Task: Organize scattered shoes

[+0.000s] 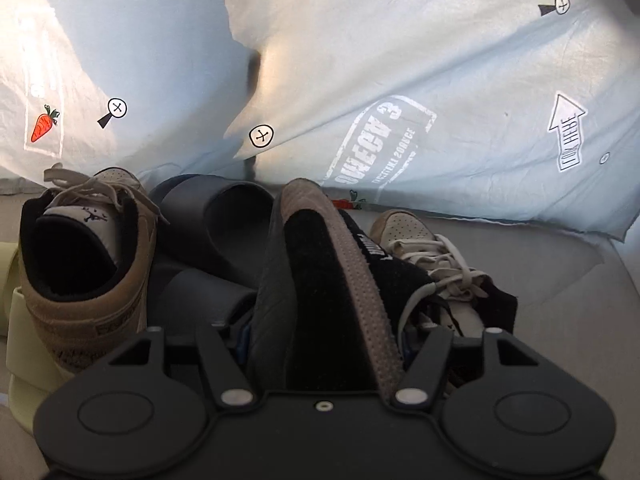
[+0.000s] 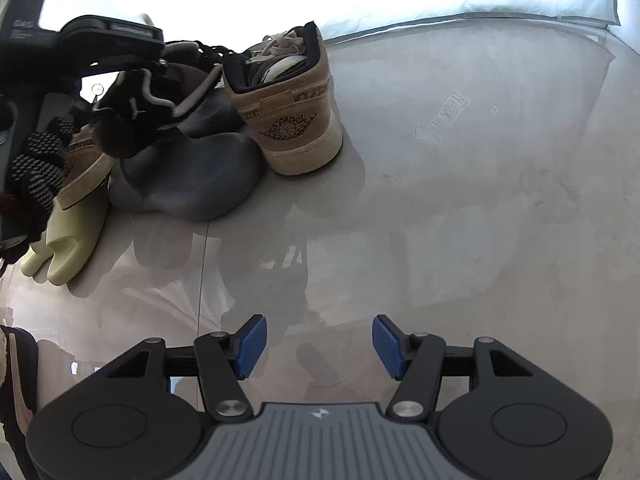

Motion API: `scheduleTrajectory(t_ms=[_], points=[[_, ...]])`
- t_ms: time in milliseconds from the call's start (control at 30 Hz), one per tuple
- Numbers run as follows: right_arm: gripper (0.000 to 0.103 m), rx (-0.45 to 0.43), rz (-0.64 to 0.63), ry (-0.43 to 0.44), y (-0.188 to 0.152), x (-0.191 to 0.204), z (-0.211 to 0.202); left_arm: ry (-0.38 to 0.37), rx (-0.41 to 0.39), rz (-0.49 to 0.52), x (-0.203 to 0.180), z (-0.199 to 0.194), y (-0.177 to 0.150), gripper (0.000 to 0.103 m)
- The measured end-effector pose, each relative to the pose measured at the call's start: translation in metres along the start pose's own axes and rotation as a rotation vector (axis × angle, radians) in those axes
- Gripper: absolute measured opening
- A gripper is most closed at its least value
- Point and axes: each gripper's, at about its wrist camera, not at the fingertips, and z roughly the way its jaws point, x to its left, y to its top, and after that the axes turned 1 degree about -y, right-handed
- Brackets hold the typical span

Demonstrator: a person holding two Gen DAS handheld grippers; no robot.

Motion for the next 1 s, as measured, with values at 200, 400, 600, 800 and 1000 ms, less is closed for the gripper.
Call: scheduleTrajectory(t_ms=[200,400,600,800,1000], points=[[0.06,-0.047,0.016,-0.011,0.001,-0.005,-0.015,-0.155,0.075,-0.082,0.012,-0.069,-0.06,0.063],[0.06,-0.088,0.011,-0.028,-0.01,-0.007,-0.039,-0.167,0.114,-0.098,0.011,-0.123,-0.131,0.063],[0.06,-0.095,-0.016,-0.036,-0.029,-0.003,-0.056,-0.188,0.156,-0.206,0.037,-0.153,-0.178,0.063],[0.06,-0.08,-0.046,-0.03,-0.044,0.009,-0.064,-0.22,0.19,-0.296,0.063,-0.158,-0.207,0.063],[0.06,-0.051,-0.084,-0.014,-0.058,0.027,-0.064,-0.122,0.308,-0.305,0.079,-0.145,-0.235,0.06]])
